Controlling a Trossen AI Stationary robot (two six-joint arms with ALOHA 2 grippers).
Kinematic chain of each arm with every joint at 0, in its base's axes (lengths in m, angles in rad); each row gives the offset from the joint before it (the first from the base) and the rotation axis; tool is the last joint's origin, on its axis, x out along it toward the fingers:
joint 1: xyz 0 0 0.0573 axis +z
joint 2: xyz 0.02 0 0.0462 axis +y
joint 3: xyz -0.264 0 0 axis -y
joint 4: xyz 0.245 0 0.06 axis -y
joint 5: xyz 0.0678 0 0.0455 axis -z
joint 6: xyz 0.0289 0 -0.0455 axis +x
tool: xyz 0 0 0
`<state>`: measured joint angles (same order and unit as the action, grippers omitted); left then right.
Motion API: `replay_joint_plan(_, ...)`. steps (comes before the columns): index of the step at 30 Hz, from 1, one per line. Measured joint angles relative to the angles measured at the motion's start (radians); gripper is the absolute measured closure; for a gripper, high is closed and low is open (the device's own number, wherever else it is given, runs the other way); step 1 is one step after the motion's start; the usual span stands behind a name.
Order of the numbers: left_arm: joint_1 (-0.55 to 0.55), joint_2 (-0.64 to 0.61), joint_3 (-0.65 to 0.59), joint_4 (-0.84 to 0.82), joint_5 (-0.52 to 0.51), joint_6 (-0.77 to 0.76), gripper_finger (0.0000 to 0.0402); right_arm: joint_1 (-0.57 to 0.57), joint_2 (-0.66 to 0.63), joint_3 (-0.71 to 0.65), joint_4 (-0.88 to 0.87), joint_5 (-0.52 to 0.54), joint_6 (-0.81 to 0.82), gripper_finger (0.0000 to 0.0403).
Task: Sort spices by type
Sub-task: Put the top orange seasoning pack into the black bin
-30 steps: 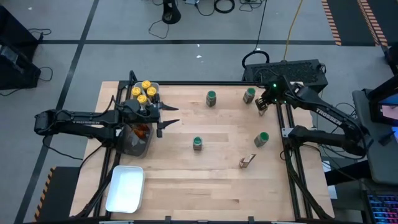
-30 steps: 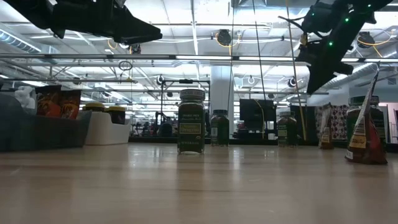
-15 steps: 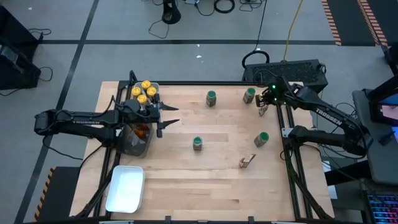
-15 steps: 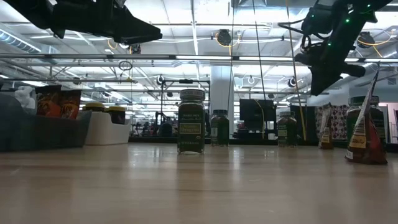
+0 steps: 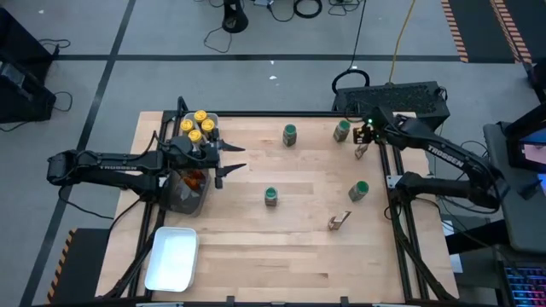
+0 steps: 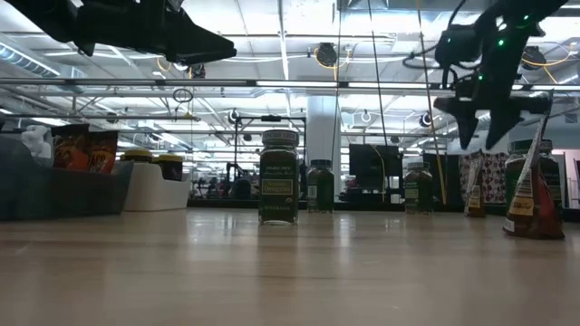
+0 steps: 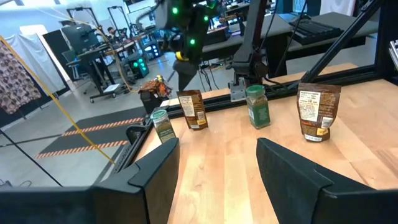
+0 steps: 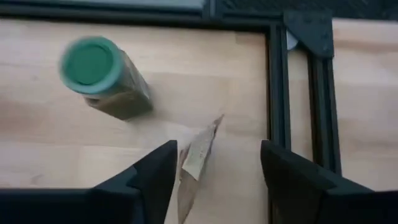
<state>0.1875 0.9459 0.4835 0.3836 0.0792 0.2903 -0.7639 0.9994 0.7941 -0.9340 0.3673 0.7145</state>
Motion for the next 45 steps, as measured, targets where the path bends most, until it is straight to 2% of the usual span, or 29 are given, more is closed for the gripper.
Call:
replay_joint_plan(11,0.000,0.000,0.000,-0.004,0.000,0.000,0.0182,0.000,0.110,-0.140,0.198,-0.082,0.031,0.0170)
replay_joint_plan(23,0.000,0.000,0.000,-0.005,0.000,0.001,0.0182,0.000,0.181,-0.217,0.297,-0.086,0.061,0.0179)
replay_joint_plan(30,0.000,0.000,0.000,-0.005,0.000,0.003,0.0182,0.000,0.181,-0.217,0.324,-0.086,0.043,0.0216)
replay_joint_plan(36,0.000,0.000,0.000,-0.005,0.000,0.003,0.0182,0.000,0.181,-0.217,0.314,-0.132,0.033,0.0271)
replay_joint_plan(45,0.000,0.000,0.000,-0.005,0.000,0.002,0.0182,0.000,0.181,-0.217,0.314,-0.138,0.006,0.0348)
